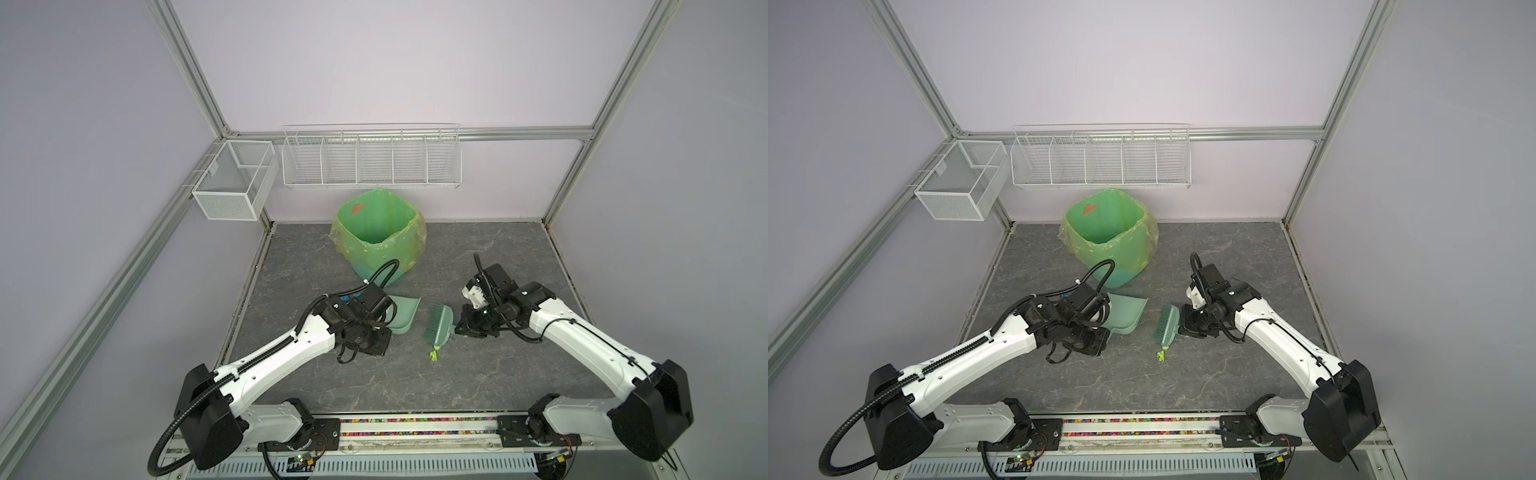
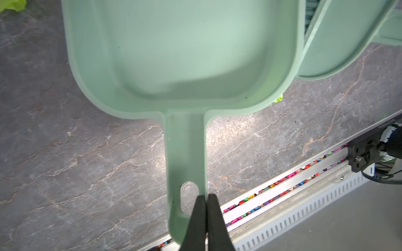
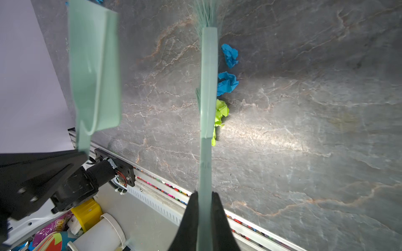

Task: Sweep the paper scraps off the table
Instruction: 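Carry the dustpan to the nearer scraps with the left while the right lifts the brush, then set the dustpan beside the scraps with the left while the right places the brush beyond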

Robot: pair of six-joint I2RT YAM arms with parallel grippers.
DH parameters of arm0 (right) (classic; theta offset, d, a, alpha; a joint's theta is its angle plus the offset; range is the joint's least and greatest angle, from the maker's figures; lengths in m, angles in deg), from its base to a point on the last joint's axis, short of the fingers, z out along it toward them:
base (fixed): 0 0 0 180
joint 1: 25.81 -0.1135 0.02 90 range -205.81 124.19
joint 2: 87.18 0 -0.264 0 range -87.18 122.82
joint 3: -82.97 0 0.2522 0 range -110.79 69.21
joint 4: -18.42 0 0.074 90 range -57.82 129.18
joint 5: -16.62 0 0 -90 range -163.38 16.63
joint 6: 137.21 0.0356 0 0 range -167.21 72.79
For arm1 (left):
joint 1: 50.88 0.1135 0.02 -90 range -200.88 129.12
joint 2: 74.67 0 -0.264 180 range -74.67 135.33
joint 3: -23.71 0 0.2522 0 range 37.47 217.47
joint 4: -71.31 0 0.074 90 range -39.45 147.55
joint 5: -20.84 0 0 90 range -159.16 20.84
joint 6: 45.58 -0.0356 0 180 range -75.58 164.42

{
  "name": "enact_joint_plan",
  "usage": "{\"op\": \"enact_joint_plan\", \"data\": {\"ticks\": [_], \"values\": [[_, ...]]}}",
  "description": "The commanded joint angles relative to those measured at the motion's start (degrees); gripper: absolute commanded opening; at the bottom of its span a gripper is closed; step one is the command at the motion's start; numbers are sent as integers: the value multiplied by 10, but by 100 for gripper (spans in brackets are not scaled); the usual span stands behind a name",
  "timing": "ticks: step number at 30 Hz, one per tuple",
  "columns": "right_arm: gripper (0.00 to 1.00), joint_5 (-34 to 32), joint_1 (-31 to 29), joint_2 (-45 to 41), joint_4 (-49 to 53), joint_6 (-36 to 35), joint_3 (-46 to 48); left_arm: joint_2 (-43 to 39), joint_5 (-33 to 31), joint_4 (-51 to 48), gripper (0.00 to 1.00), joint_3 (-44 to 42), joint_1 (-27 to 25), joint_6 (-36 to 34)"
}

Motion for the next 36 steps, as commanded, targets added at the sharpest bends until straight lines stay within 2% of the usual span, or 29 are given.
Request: {"op": "enact_joint_plan", "data": {"ticks": [1, 8, 13, 17, 25, 31, 36], "values": [[7, 2, 4, -35, 65, -20, -50, 24, -7, 19, 0, 9, -16, 11], [7, -61, 31, -44, 155, -76, -130, 31, -8, 17, 0, 8, -33, 12], [7, -98, 41, -24, 191, -111, -156, 28, -12, 19, 0, -3, -77, 33], [7, -55, 39, -29, 192, -107, -140, 26, -13, 15, 0, -11, -93, 46], [7, 9, 7, -100, 183, -90, -71, 18, -56, -9, 0, -2, -93, 43], [7, 8, -47, -127, 173, -67, -40, 37, -35, -6, 0, 15, -92, 36], [7, 1, -82, -126, 143, -43, 10, 49, -65, -31, 0, 31, -92, 28]]}}
